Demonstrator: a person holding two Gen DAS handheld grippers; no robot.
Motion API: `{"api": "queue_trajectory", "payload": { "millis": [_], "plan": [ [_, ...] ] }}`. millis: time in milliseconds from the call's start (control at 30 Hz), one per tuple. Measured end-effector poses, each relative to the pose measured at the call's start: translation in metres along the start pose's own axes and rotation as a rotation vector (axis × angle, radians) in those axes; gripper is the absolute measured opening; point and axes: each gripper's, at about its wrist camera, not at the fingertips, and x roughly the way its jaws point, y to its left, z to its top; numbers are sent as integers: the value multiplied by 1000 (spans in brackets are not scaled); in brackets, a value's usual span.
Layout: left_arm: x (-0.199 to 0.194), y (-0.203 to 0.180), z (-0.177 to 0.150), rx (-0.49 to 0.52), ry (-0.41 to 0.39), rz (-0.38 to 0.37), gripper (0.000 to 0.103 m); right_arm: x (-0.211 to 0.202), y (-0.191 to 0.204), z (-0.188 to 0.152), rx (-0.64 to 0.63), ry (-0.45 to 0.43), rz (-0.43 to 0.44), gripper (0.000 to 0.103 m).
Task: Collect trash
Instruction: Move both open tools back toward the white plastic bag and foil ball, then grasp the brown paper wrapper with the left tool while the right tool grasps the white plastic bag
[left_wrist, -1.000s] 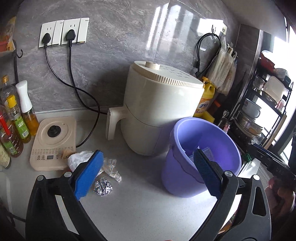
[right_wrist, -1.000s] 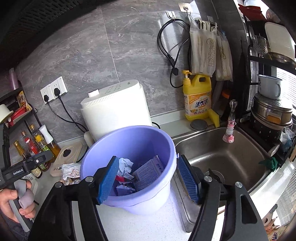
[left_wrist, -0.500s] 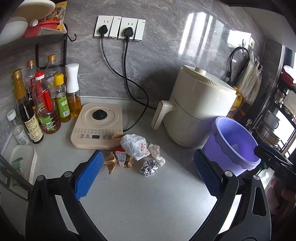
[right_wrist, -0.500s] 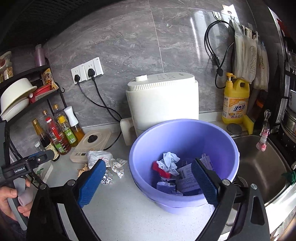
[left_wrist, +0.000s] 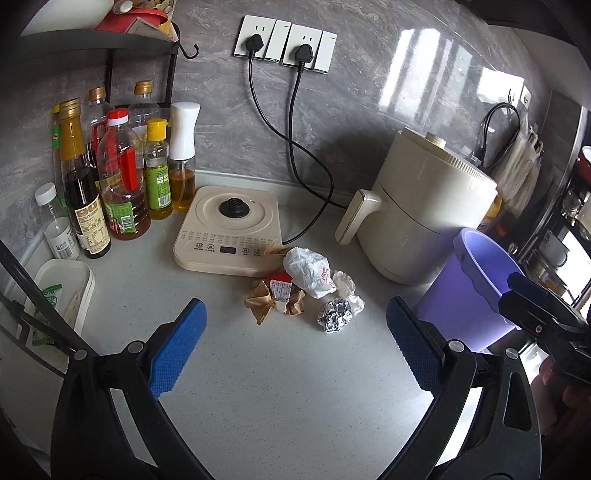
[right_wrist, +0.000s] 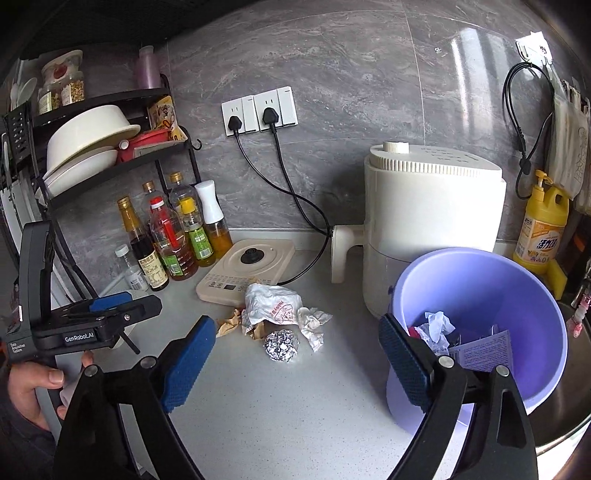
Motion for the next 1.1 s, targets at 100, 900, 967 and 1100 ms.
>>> {"api": "queue_trajectory", "payload": {
  "millis": [100,900,967,1100],
  "plan": [
    [5,4,-2,-7,5,-6,97,16,10,-1,-24,34,26,81],
    [136,56,-13,-191,187,-50,51,170,31,10,-108,351,170,42],
    [145,57,-14,-198,197,-57,51,181,34,9,-113,364,177,42],
    [161,58,-15,-212,210,-65,50,202,39,8,-103,394,199,41]
  ]
}}
